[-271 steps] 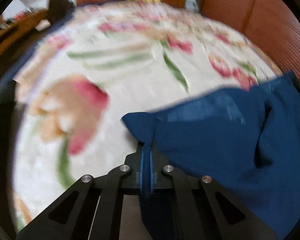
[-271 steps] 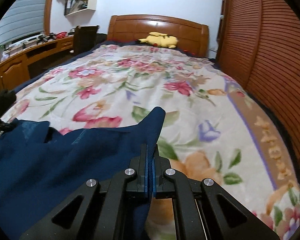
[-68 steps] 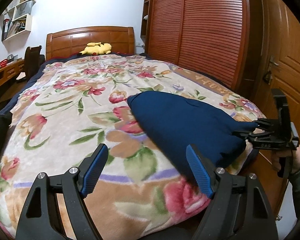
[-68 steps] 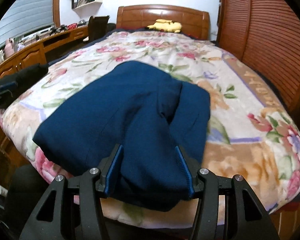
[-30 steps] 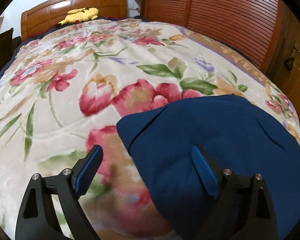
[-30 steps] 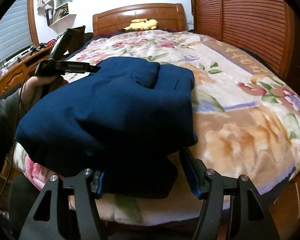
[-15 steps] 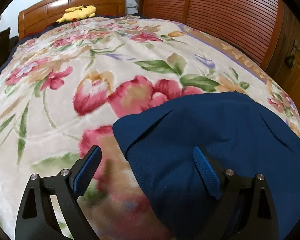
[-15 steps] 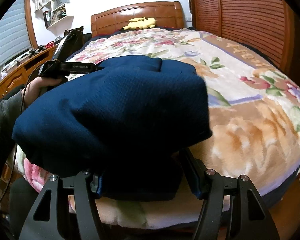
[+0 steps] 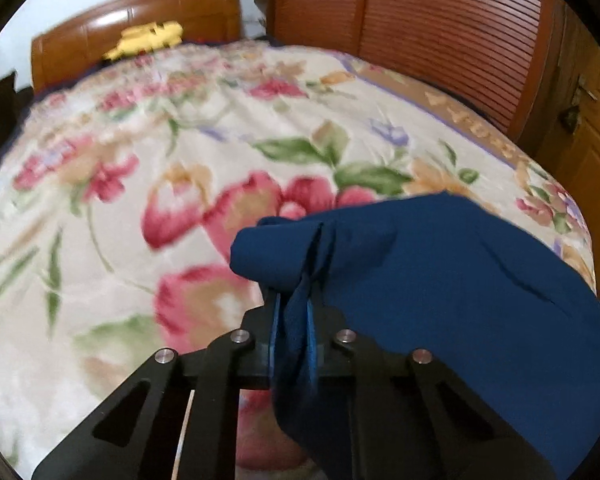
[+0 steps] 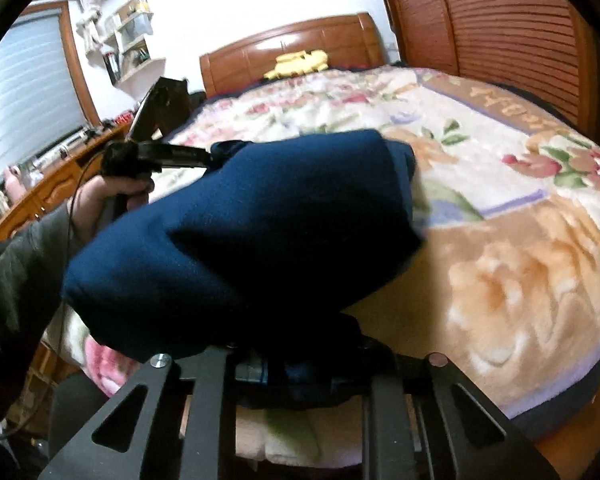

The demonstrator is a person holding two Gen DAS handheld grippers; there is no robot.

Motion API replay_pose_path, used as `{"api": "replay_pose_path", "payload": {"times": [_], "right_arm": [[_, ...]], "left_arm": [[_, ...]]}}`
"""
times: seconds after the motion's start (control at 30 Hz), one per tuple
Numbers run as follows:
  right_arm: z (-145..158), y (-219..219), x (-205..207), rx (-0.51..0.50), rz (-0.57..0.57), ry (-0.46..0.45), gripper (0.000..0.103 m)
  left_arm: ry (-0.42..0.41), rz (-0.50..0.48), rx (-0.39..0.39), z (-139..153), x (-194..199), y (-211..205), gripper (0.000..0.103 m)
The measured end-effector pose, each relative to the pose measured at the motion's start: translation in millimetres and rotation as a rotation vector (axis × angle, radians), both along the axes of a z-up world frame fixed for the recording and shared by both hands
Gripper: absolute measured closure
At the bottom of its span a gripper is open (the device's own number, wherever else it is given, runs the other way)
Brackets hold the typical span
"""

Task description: Fold large clothes

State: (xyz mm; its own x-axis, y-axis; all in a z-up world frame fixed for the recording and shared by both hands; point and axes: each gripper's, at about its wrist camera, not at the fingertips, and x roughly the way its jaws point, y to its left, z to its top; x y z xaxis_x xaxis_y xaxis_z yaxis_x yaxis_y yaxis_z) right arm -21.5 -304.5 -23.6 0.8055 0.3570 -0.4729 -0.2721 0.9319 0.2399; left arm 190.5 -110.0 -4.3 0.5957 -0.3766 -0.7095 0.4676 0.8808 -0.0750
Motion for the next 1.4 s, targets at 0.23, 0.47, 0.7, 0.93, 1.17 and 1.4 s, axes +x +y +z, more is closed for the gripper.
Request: {"api": "replay_pose_path", "payload": {"times": [0.23, 0.47, 0.7, 0.93, 1.17, 1.4], "right_arm": [[26, -33, -3, -0.044, -0.013, -0.119, 0.087], [46, -107, 14, -0.161, -0.102, -0.194, 0.088], [59, -186, 35, -0.273, -0.240, -0.213, 0.089], [68, -280, 38, -0.392, -0.474, -0.178, 0.089], [37, -340, 42, -0.402, -0.586, -0.041, 0.085], [24, -356, 28, -0.294, -0.646, 0.006, 0.058]], "left_arm": [[-0.095, -0.016, 0.005, 43, -14, -27, 0.095], [-0.206, -0.050, 0.037, 74, -13, -115, 0.096], [-0.286, -0.125, 0.003, 101, -9, -239, 0.096], [-0.339, -0.240, -0.074, 108, -15, -363, 0.096], [-0.283, -0.318, -0.035, 76, -16, -431, 0.095], [-0.185, -0.373, -0.034, 46, -20, -398, 0.087]]}}
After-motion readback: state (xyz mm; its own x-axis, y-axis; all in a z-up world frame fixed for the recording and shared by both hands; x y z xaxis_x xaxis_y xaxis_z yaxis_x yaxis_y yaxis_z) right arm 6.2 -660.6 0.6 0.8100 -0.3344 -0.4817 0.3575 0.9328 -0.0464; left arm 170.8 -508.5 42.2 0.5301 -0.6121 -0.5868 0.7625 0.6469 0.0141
